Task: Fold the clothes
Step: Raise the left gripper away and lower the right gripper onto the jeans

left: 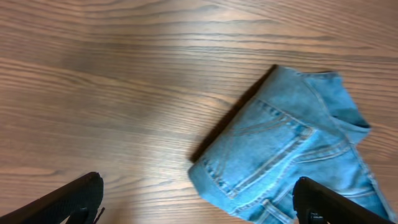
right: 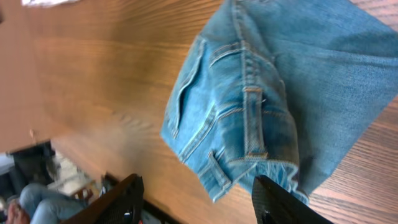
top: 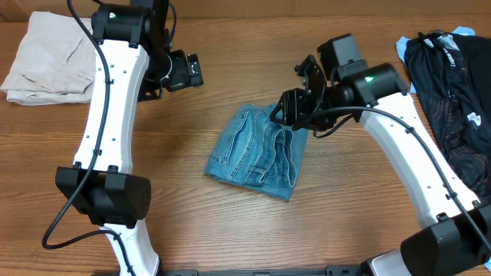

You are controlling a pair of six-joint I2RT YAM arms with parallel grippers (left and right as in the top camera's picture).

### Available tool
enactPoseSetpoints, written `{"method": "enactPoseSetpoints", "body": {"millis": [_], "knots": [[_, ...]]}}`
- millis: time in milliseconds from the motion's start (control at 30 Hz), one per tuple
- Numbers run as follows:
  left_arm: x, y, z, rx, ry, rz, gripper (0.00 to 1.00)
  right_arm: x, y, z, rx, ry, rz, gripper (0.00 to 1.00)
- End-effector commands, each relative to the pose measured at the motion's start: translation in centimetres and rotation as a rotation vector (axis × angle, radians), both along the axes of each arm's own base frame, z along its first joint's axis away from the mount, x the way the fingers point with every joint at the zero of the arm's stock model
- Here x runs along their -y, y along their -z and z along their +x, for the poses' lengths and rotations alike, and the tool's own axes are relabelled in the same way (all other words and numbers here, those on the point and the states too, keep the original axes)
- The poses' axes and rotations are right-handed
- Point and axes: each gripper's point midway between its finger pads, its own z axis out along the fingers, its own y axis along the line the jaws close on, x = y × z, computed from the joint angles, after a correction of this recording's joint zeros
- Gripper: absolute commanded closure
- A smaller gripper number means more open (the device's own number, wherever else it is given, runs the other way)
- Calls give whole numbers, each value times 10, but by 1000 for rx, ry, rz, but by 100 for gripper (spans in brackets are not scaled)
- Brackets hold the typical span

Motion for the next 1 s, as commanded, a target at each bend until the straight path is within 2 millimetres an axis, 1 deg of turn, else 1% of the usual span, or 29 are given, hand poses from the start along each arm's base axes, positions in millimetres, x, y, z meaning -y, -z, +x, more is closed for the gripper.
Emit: {"method": "enactPoseSetpoints", "body": {"millis": [0, 167, 267, 333, 367, 500, 633, 700, 767, 967], "knots": [[-11, 8, -4, -26, -10, 56, 0, 2, 18, -7, -74, 96, -25, 39], [-11, 25, -8, -70, -9, 62, 0, -5, 45, -19, -120, 95, -36, 39], [-12, 33, -9, -87, -9, 64, 0, -8, 50, -19, -115, 90, -30, 39], [-11, 37, -10, -93, -7, 65, 0, -11, 50, -15, -96, 87, -16, 39], [-11, 39, -11, -99, -7, 65, 0, -13, 49, -10, -81, 100, -3, 37], [-11, 41, -12, -107, -7, 66, 0, -17, 50, 0, -64, 120, 15, 36], [-11, 41, -12, -108, -7, 63, 0, -19, 65, 6, -80, 121, 3, 38], [-11, 41, -13, -109, -6, 63, 0, -19, 72, 11, -78, 127, -11, 43], [-11, 41, -13, -109, -6, 64, 0, -15, 79, 16, -67, 141, -40, 52], [-11, 42, -13, -112, -5, 65, 0, 13, 91, 27, -18, 216, -194, 83]]}}
